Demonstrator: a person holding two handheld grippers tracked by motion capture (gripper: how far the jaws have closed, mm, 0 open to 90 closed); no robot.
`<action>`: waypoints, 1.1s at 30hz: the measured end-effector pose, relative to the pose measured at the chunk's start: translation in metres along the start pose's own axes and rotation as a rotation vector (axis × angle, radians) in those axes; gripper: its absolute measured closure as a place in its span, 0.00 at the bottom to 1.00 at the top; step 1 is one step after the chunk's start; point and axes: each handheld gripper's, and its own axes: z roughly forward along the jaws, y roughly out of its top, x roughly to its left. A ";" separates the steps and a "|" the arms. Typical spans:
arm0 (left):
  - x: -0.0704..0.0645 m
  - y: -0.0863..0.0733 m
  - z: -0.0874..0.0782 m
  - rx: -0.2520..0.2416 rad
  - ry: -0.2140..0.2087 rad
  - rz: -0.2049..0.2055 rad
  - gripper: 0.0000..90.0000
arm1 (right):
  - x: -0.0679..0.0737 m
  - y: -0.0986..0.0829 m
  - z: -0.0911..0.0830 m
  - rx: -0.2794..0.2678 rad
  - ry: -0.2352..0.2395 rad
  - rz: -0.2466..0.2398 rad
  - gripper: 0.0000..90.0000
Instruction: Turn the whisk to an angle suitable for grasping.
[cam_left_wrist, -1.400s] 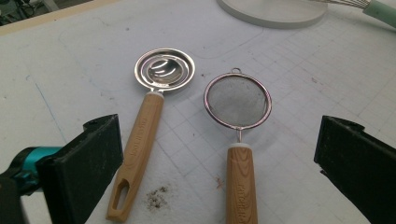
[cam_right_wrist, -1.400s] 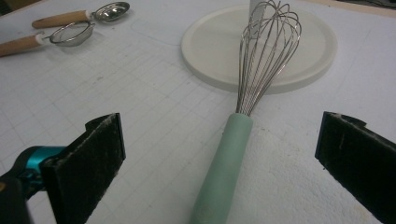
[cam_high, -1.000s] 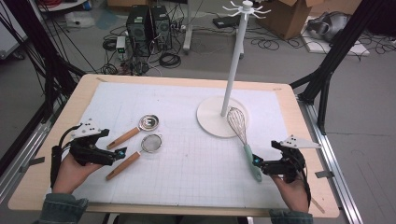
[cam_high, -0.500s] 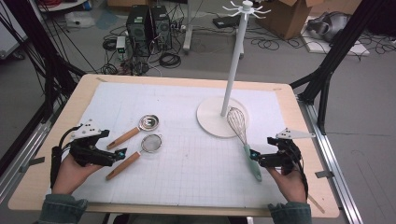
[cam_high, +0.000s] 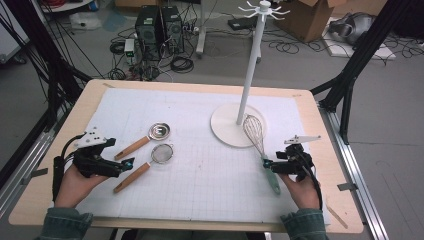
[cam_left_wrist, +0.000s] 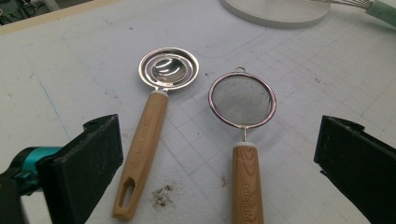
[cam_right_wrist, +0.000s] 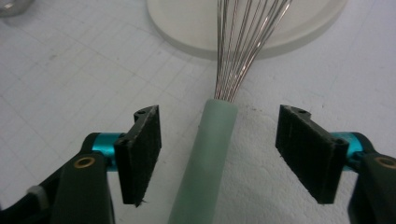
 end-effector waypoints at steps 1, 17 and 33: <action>0.000 0.000 0.000 -0.002 0.004 0.001 0.02 | 0.000 0.000 0.002 0.009 -0.011 0.005 0.40; 0.002 0.001 -0.002 -0.007 0.010 0.004 0.02 | 0.010 -0.001 0.025 0.083 -0.080 0.015 0.62; 0.002 0.003 -0.004 -0.009 0.013 0.013 0.02 | 0.010 -0.005 0.023 0.072 -0.109 0.058 0.76</action>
